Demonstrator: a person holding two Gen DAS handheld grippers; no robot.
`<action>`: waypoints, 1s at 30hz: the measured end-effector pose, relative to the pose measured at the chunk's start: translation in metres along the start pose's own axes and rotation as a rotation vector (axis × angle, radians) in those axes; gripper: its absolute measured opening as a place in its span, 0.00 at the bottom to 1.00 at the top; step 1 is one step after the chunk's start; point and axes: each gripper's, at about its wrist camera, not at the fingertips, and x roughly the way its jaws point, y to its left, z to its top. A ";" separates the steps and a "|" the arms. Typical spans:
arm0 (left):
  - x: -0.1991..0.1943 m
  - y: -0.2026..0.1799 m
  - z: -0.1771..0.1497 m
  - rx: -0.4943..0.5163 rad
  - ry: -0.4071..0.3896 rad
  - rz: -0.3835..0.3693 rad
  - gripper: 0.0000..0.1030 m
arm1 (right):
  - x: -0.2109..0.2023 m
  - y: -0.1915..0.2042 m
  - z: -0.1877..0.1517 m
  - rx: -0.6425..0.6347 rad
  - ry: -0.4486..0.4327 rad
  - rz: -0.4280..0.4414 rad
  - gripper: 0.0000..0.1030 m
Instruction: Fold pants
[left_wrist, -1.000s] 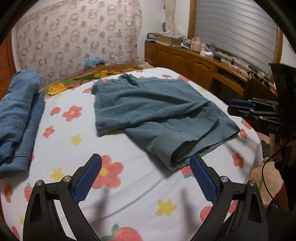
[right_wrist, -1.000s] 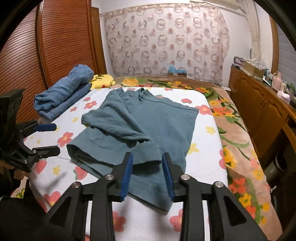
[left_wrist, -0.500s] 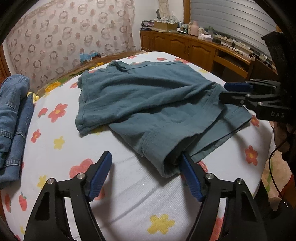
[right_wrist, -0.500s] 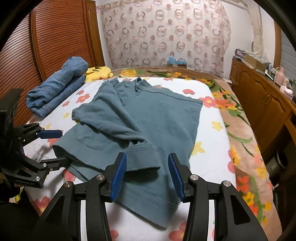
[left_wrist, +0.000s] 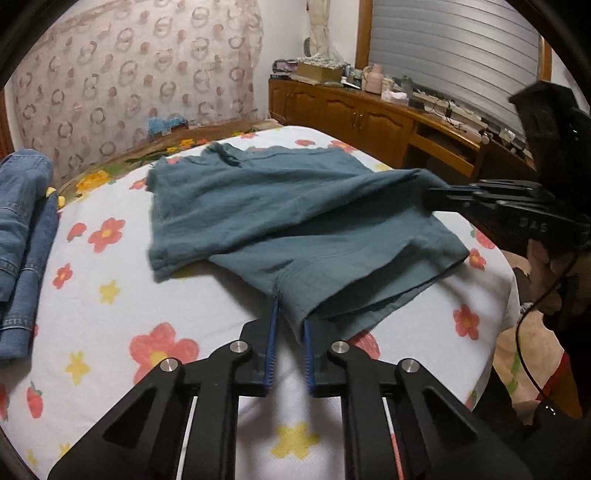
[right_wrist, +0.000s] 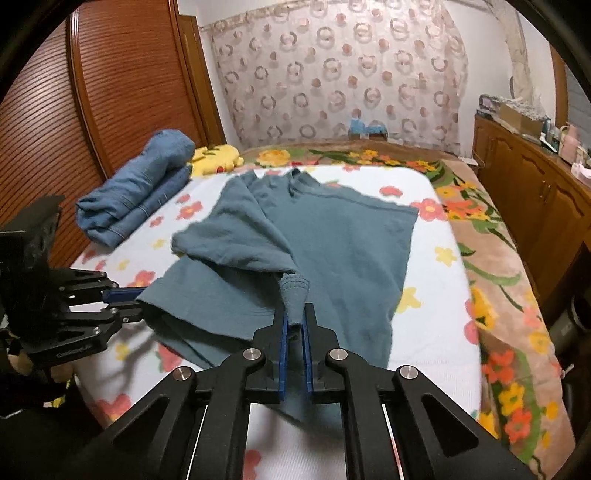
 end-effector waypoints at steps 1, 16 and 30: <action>-0.002 0.001 0.001 -0.002 -0.007 -0.006 0.11 | -0.005 0.000 -0.001 0.005 -0.009 0.000 0.06; -0.012 0.005 -0.006 -0.010 -0.012 -0.030 0.10 | -0.019 0.009 -0.033 0.025 0.027 -0.048 0.06; -0.026 0.007 -0.018 -0.002 -0.017 0.003 0.47 | -0.016 -0.009 -0.038 0.084 0.036 -0.092 0.07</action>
